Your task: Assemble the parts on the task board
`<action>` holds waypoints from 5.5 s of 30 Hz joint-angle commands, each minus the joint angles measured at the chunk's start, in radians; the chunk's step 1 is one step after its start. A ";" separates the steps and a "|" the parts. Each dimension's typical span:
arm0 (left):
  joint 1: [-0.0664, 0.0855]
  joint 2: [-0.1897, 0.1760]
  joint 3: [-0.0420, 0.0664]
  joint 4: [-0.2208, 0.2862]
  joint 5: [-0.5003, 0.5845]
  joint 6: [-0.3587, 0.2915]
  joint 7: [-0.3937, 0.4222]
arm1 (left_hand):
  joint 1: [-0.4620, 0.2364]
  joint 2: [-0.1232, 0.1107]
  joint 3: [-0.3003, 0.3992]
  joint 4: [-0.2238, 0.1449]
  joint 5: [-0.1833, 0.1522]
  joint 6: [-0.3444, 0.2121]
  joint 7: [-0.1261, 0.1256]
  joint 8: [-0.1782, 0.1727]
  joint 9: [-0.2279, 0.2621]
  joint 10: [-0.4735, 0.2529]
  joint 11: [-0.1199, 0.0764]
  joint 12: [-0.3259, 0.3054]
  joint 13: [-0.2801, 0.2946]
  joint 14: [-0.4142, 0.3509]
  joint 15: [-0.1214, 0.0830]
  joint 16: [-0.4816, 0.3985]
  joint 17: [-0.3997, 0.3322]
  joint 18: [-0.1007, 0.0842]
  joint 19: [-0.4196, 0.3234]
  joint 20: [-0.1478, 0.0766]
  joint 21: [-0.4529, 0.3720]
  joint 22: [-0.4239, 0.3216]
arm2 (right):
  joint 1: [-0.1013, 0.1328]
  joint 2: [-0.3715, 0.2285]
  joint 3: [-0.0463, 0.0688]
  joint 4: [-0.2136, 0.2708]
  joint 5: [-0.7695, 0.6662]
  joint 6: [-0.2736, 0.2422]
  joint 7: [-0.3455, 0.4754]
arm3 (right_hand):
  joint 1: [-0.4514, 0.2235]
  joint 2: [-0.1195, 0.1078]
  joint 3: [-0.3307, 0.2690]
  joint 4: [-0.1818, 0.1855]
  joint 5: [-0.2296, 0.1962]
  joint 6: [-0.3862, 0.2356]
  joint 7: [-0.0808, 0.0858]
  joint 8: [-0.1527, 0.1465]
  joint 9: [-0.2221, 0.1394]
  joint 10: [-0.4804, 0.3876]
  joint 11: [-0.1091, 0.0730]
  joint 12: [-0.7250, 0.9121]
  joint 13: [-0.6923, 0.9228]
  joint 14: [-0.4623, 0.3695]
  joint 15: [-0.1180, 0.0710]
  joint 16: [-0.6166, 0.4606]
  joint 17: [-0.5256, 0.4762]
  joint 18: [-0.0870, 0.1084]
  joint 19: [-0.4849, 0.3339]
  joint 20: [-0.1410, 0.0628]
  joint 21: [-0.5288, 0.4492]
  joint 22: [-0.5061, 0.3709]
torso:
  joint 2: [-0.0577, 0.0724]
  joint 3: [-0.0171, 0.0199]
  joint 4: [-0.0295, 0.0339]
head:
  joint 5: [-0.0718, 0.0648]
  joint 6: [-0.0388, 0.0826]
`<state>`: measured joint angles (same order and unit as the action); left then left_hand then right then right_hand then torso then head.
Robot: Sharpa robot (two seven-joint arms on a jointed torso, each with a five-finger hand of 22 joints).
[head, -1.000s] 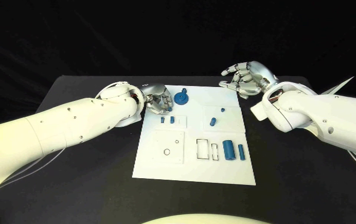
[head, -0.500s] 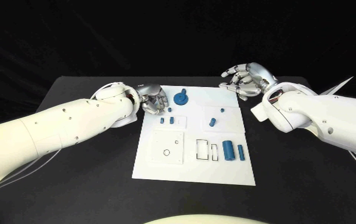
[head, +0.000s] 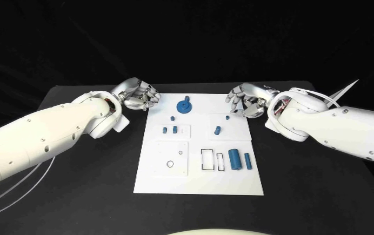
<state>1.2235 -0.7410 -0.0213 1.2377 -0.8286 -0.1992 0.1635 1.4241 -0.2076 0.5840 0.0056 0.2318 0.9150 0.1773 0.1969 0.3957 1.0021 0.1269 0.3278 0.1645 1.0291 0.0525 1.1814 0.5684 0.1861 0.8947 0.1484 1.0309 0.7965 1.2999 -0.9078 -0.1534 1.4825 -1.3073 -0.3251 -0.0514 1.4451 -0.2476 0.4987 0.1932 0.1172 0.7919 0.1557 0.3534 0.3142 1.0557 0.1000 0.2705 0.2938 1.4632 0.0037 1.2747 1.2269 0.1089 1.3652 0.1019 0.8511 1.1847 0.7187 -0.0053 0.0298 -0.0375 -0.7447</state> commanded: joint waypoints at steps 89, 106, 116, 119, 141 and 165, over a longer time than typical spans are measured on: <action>-0.021 -0.138 0.002 0.143 0.637 0.129 0.150 | -0.022 0.022 -0.031 0.014 0.001 -0.015 0.023 -0.038 -0.015 -0.028 0.008 0.006 0.011 -0.021 0.005 -0.083 -0.059 -0.002 -0.013 0.002 -0.093 -0.071 | -0.096 0.088 0.000 0.000 -0.449 0.098 -0.248 | -0.082 0.050 0.203 -0.188 0.067 0.254 -0.016 -0.013 0.031 0.163 -0.025 -0.192 -0.171 0.048 -0.012 0.105 0.085 -0.022 0.075 -0.013 0.248 0.187 | 0.000 0.0003 0.0029 | -0.032 -0.016; -0.021 -0.141 0.002 0.143 0.637 0.132 0.143 | -0.023 0.022 -0.034 0.016 0.001 -0.020 0.025 -0.042 -0.016 -0.033 0.011 0.005 0.011 -0.023 0.008 -0.085 -0.060 -0.002 -0.013 0.004 -0.097 -0.074 | -0.096 0.083 0.000 0.007 -0.450 0.041 -0.245 | -0.088 0.063 0.217 -0.205 0.071 0.266 -0.024 -0.006 0.040 0.186 -0.033 -0.192 -0.170 0.050 -0.019 0.107 0.087 -0.027 0.083 -0.018 0.276 0.202 | 0.000 0.0005 0.0018 | -0.034 -0.016; -0.021 -0.143 0.002 0.142 0.637 0.132 0.140 | -0.026 0.022 -0.036 0.018 0.002 -0.023 0.027 -0.044 -0.017 -0.036 0.012 0.005 0.011 -0.024 0.009 -0.085 -0.061 -0.002 -0.013 0.005 -0.100 -0.076 | -0.096 0.074 0.000 0.017 -0.443 0.008 -0.232 | -0.090 0.064 0.218 -0.207 0.072 0.268 -0.025 -0.005 0.041 0.189 -0.034 -0.192 -0.169 0.051 -0.019 0.109 0.088 -0.028 0.085 -0.019 0.283 0.205 | 0.000 0.0007 0.0019 | -0.034 -0.017; -0.021 -0.144 0.002 0.141 0.637 0.133 0.139 | -0.026 0.022 -0.037 0.019 0.002 -0.025 0.028 -0.045 -0.018 -0.038 0.013 0.005 0.011 -0.025 0.009 -0.086 -0.061 -0.002 -0.013 0.006 -0.101 -0.077 | -0.096 0.071 0.000 0.022 -0.439 0.002 -0.229 | -0.090 0.064 0.218 -0.208 0.072 0.269 -0.025 -0.005 0.042 0.190 -0.034 -0.192 -0.169 0.051 -0.020 0.109 0.088 -0.028 0.086 -0.019 0.284 0.206 | 0.000 0.0007 0.0016 | -0.033 -0.016; -0.021 -0.146 0.002 0.134 0.637 0.133 0.139 | -0.027 0.021 -0.038 0.020 0.003 -0.028 0.030 -0.048 -0.019 -0.042 0.014 0.004 0.010 -0.026 0.011 -0.086 -0.062 -0.002 -0.013 0.007 -0.105 -0.079 | -0.088 0.032 0.008 0.074 -0.398 -0.031 -0.217 | -0.094 0.063 0.219 -0.210 0.072 0.271 -0.026 -0.003 0.043 0.192 -0.035 -0.193 -0.170 0.051 -0.020 0.109 0.088 -0.029 0.087 -0.020 0.289 0.209 | 0.001 0.0014 0.0012 | -0.030 -0.020; -0.021 -0.148 0.002 0.131 0.637 0.135 0.136 | -0.025 0.020 -0.039 0.018 0.004 -0.032 0.031 -0.050 -0.020 -0.047 0.016 0.004 0.010 -0.028 0.012 -0.088 -0.063 -0.002 -0.013 0.008 -0.108 -0.081 | -0.063 0.007 0.017 0.144 -0.366 -0.072 -0.216 | -0.096 0.063 0.219 -0.211 0.072 0.271 -0.027 -0.003 0.044 0.194 -0.035 -0.193 -0.170 0.052 -0.021 0.110 0.090 -0.031 0.089 -0.021 0.298 0.213 | 0.000 -0.0001 0.0021 | -0.029 -0.017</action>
<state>1.2026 -0.8896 -0.0202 1.3675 -0.1918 -0.0659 0.2985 1.4081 -0.1919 0.5630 0.0261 0.2321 0.8999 0.2017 0.1623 0.3899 0.9734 0.1412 0.3281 0.1654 1.0074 0.0644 1.1050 0.5180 0.1860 0.8877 0.1555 0.9388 0.7258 1.2358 -0.8989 -0.1376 1.6162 -1.6745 -0.3890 -0.2710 1.3542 -0.2219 0.6764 -0.0046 0.1742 1.0412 0.1234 0.3020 0.3117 1.2330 0.0804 0.0963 0.1361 1.4680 -0.0095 1.3677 1.2912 0.1063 1.4367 0.0838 1.1290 1.2943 0.7191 -0.0054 0.0319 -0.0677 -0.7610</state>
